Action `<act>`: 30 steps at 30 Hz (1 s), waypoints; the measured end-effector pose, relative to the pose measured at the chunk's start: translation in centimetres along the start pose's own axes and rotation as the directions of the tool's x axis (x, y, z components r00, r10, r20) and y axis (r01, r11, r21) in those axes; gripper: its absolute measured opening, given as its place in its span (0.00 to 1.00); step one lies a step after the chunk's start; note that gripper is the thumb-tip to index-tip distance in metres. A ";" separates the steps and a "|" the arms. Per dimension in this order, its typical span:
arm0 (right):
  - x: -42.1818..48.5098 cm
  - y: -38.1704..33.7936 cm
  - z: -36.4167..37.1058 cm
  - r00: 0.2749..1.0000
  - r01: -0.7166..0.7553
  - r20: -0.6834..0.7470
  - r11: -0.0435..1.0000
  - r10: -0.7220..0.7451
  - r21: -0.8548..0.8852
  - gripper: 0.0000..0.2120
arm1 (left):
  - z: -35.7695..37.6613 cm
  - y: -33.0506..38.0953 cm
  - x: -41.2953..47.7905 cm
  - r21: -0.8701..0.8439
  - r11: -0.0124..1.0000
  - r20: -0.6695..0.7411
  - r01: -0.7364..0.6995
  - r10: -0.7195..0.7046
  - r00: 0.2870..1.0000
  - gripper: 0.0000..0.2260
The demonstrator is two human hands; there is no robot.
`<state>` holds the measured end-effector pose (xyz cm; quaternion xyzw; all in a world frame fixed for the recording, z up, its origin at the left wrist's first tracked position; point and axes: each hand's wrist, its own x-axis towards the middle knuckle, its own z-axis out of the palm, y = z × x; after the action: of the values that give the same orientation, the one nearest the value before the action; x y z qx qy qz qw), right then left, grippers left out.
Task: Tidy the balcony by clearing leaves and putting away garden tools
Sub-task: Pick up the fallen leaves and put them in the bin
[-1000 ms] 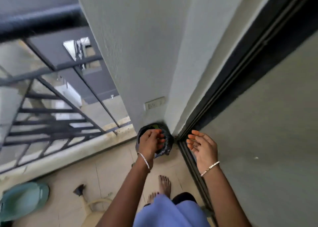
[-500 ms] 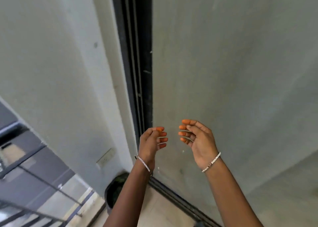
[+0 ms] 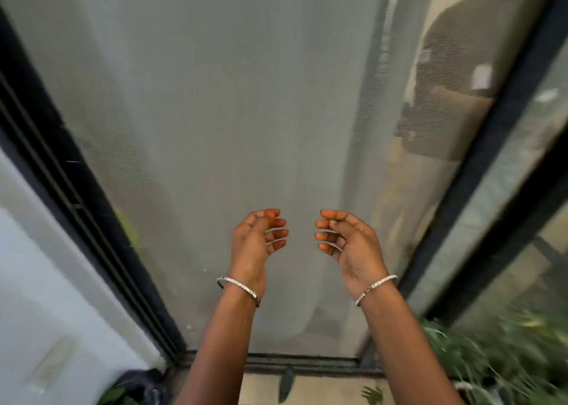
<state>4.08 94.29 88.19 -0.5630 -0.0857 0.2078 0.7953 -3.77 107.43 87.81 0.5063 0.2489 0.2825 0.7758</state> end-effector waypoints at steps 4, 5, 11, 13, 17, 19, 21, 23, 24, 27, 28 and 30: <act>-4.8 -2.7 -10.1 0.987 0.052 -0.151 0.999 -0.051 0.006 0.12 | 7.6 -3.4 -6.0 0.004 0.999 0.138 0.043 -0.043 0.989 0.07; -6.2 -3.3 -12.7 0.980 0.060 -0.190 0.998 -0.057 0.011 0.12 | 9.6 -4.4 -7.8 0.014 0.998 0.177 0.063 -0.065 0.982 0.06; -15.1 -7.2 -25.5 0.890 0.167 -0.440 0.984 -0.121 0.066 0.11 | 20.5 -9.4 -17.0 0.103 0.983 0.426 0.152 -0.182 0.886 0.05; -18.3 -8.3 -29.6 0.836 0.208 -0.529 0.976 -0.143 0.066 0.10 | 24.0 -11.0 -20.2 0.131 0.976 0.509 0.176 -0.219 0.832 0.04; -25.1 -9.9 -36.6 0.695 0.308 -0.696 0.949 -0.180 0.062 0.10 | 30.0 -14.1 -26.1 0.211 0.954 0.654 0.212 -0.299 0.695 0.04; -29.0 -10.3 -39.7 0.600 0.353 -0.776 0.935 -0.194 0.039 0.10 | 32.9 -15.9 -29.5 0.265 0.937 0.718 0.227 -0.349 0.603 0.05; -31.7 -10.3 -41.5 0.543 0.360 -0.820 0.933 -0.183 0.030 0.10 | 34.7 -17.1 -31.7 0.288 0.928 0.747 0.235 -0.372 0.552 0.05; -35.5 -10.4 -44.3 0.426 0.392 -0.887 0.920 -0.180 0.001 0.10 | 37.5 -19.1 -35.4 0.342 0.906 0.788 0.251 -0.422 0.449 0.05; -36.9 -10.5 -45.3 0.384 0.401 -0.907 0.916 -0.173 -0.004 0.10 | 38.4 -19.8 -36.7 0.359 0.897 0.797 0.258 -0.439 0.416 0.05; -41.2 -10.4 -48.8 0.235 0.423 -0.962 0.906 -0.139 -0.027 0.10 | 41.6 -22.7 -41.1 0.430 0.860 0.812 0.273 -0.501 0.299 0.05; -42.3 -10.4 -49.8 0.199 0.425 -0.972 0.905 -0.129 -0.033 0.10 | 42.5 -23.7 -42.3 0.453 0.846 0.811 0.282 -0.522 0.265 0.05; -44.0 -10.3 -52.0 0.135 0.428 -0.985 0.903 -0.103 -0.036 0.10 | 44.2 -25.8 -44.1 0.495 0.820 0.805 0.289 -0.558 0.203 0.05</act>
<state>-13.85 27.94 83.77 -0.4319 0.3657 -0.3333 0.7541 -0.85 39.97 84.42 0.5716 -0.0764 -0.3146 0.7540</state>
